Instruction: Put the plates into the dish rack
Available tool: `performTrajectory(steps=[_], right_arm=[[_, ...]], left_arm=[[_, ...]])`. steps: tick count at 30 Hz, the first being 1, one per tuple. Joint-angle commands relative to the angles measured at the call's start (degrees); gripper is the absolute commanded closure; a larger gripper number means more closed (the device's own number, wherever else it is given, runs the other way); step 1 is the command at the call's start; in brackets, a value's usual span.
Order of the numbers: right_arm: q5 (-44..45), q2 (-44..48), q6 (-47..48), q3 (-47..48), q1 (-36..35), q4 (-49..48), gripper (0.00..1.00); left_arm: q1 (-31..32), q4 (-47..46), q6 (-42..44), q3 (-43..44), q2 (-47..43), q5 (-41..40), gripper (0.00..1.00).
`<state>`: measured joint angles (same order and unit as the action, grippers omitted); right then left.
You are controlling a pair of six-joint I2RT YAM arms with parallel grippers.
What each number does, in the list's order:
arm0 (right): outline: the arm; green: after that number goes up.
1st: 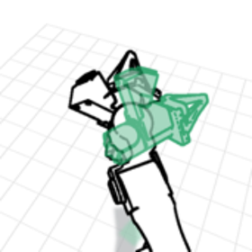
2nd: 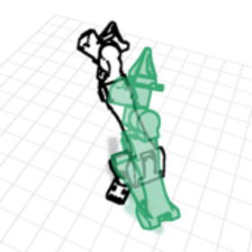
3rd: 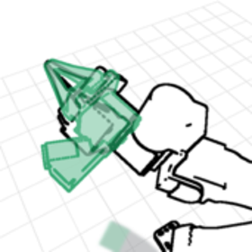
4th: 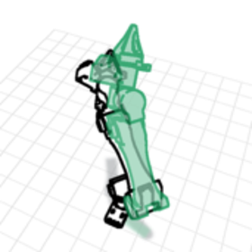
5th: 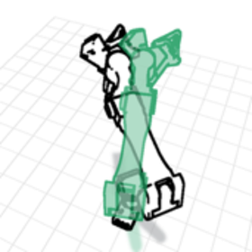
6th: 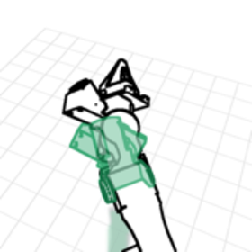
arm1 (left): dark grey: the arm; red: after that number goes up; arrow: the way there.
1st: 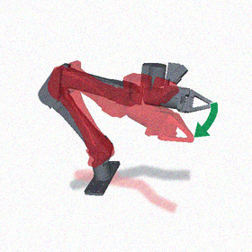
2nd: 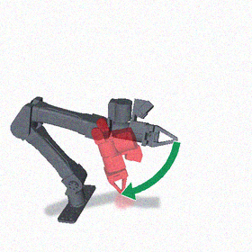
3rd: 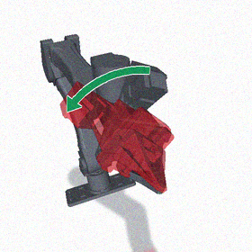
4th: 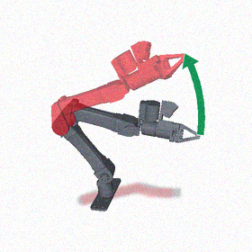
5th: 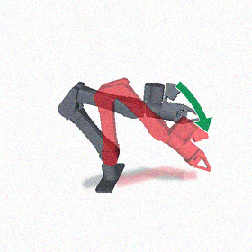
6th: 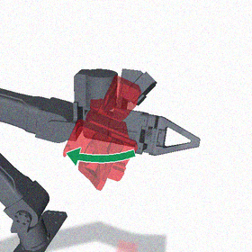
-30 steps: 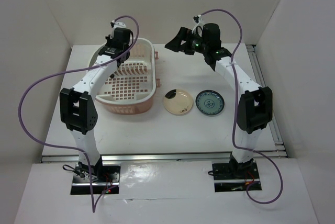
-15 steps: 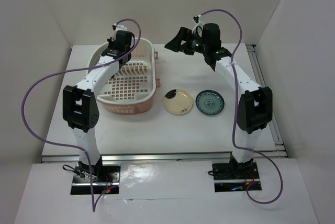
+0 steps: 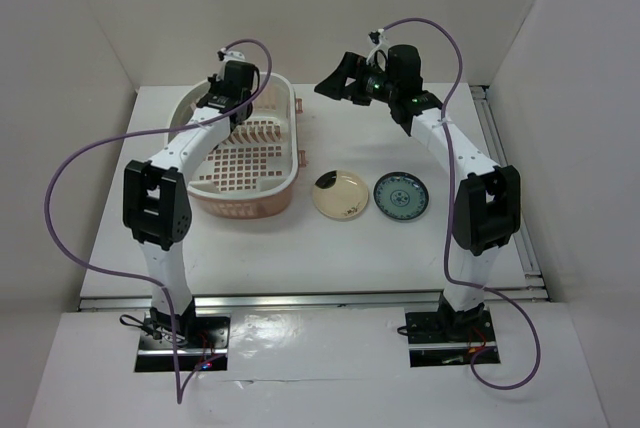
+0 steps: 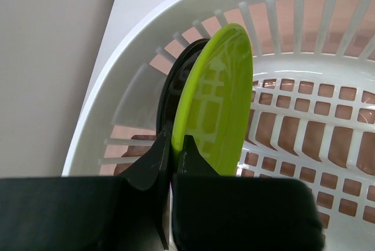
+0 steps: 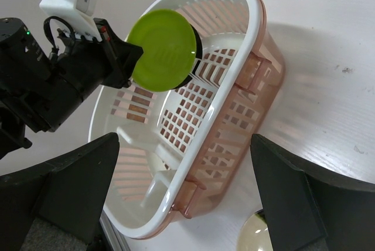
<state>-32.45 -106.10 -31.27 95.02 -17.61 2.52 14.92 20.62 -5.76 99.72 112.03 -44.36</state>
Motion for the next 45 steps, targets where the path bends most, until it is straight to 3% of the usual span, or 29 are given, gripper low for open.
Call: performTrajectory(steps=[1,24,30,37,45], right_arm=[[-1.3,0.5,-0.2,-0.5,-0.3,-4.4,0.00],[-2.4,-1.0,-1.3,0.5,-0.3,-5.4,0.00],[-2.4,-1.0,-1.3,0.0,-0.3,-5.4,0.00],[-2.4,-0.5,-1.3,-0.5,-0.3,-5.4,0.00],[-2.4,-0.5,-1.3,-0.5,-0.3,-5.4,0.00]], left_arm=[[-0.2,-2.8,0.8,-0.5,1.6,-0.2,1.00],[-0.2,-2.3,0.3,0.1,4.3,1.6,1.00],[-0.2,-1.7,-0.3,0.6,5.4,1.6,0.86],[-0.2,0.0,-1.4,1.9,6.0,1.6,0.81],[-0.2,0.0,-1.9,2.9,6.0,1.1,0.60]])
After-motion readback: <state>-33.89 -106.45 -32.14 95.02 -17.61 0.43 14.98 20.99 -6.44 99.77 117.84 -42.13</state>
